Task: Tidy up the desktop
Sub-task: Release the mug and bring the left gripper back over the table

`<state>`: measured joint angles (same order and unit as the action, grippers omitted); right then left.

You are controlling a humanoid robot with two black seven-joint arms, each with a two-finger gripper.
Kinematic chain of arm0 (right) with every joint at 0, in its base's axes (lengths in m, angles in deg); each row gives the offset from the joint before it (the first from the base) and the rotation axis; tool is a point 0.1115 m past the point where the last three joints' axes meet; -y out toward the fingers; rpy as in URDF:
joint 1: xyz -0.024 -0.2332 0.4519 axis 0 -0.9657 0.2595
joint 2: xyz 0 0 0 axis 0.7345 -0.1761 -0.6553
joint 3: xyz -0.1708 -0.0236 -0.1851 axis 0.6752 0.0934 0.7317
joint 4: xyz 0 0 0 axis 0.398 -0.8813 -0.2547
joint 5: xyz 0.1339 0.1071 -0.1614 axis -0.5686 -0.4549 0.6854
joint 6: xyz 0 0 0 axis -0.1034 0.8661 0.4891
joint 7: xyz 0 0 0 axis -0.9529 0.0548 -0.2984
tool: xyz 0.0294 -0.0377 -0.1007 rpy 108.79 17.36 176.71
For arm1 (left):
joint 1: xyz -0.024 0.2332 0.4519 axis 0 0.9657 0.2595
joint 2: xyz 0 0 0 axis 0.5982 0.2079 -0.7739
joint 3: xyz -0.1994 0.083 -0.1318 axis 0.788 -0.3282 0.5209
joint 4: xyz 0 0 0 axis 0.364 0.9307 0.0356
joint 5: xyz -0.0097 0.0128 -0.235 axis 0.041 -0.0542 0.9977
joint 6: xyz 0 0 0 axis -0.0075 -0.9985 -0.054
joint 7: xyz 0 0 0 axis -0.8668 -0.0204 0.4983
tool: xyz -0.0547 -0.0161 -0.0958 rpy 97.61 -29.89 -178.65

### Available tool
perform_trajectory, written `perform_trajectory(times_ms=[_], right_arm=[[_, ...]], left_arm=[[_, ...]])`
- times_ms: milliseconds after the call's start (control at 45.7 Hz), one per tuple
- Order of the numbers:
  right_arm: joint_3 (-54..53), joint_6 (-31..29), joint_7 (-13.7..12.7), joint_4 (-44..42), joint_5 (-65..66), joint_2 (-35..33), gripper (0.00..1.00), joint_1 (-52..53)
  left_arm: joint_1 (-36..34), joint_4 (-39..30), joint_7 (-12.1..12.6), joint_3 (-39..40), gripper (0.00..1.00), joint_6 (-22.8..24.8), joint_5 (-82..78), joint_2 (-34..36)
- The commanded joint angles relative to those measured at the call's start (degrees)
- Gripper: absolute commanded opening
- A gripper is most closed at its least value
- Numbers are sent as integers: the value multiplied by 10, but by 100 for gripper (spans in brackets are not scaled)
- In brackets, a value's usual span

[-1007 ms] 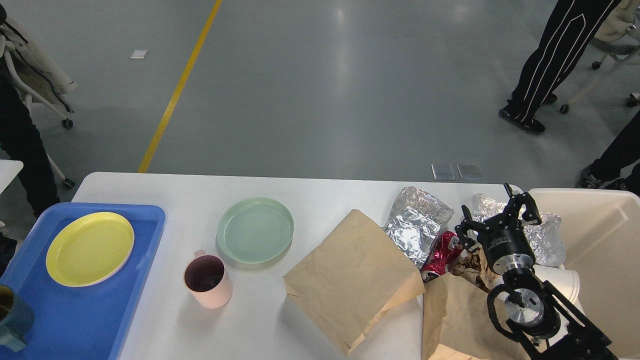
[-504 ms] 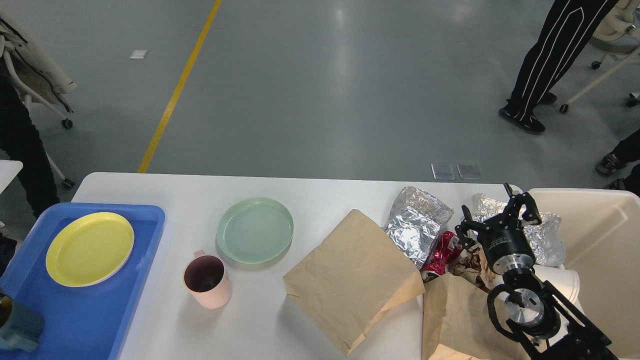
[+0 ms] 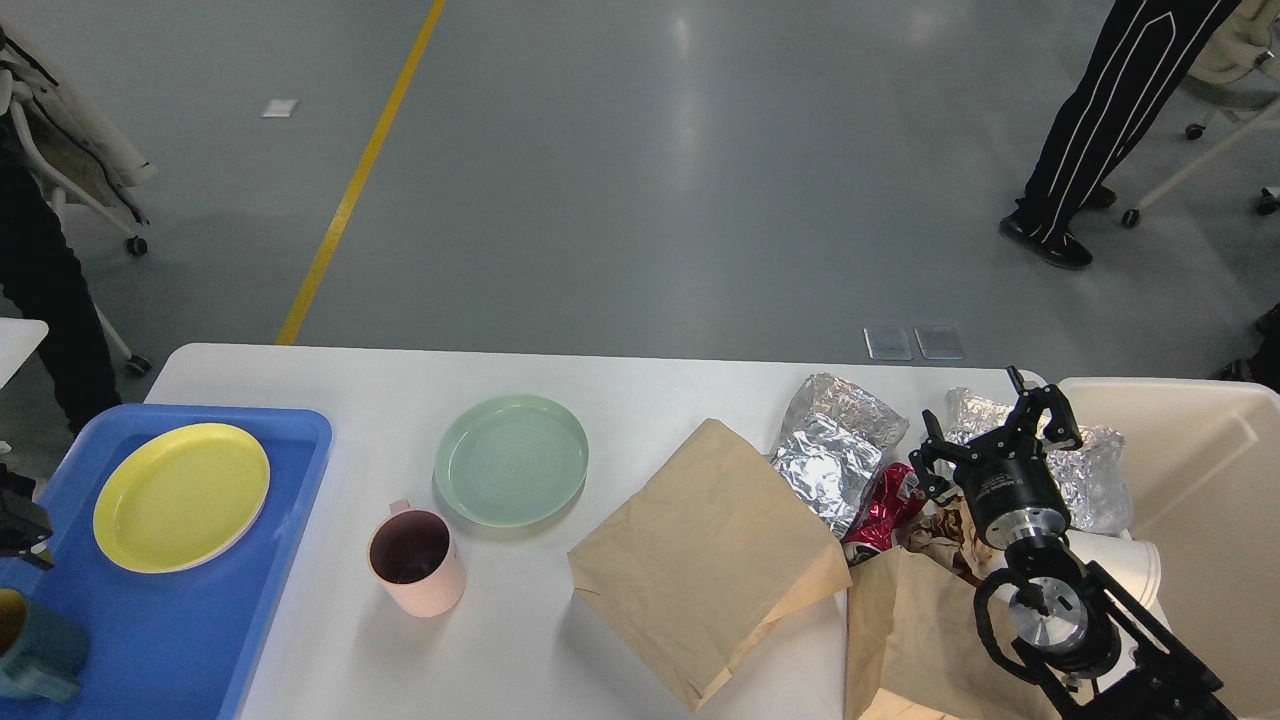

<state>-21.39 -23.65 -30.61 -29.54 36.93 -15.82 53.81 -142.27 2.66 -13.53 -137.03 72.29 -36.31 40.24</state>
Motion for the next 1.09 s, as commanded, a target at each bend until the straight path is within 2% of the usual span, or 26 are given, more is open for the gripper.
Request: perform_trajectory(times_ms=[0, 88, 219, 350, 438, 745, 1073], right_arm=[[0, 0, 1, 0, 0, 0, 100, 0], [0, 0, 1, 0, 0, 0, 100, 0], [0, 0, 0, 0, 0, 0, 100, 0], [0, 0, 0, 0, 0, -1, 100, 0], [0, 0, 1, 0, 0, 0, 100, 0], [0, 0, 1, 0, 0, 0, 100, 0], [0, 0, 0, 0, 0, 0, 100, 0]], left_arm=[[-143, -96, 0, -101, 95, -1, 45, -65], [-225, -158, -1, -164, 95, -1, 97, -114], [-360, -259, -1, -217, 95, -1, 162, -221], [-476, -355, -1, -219, 95, -3, 198, -299], [-534, -392, -1, -214, 95, -3, 237, -351], [-659, -477, -5, -175, 93, -3, 326, -479], [-655, -475, -5, -173, 94, -5, 353, -486]])
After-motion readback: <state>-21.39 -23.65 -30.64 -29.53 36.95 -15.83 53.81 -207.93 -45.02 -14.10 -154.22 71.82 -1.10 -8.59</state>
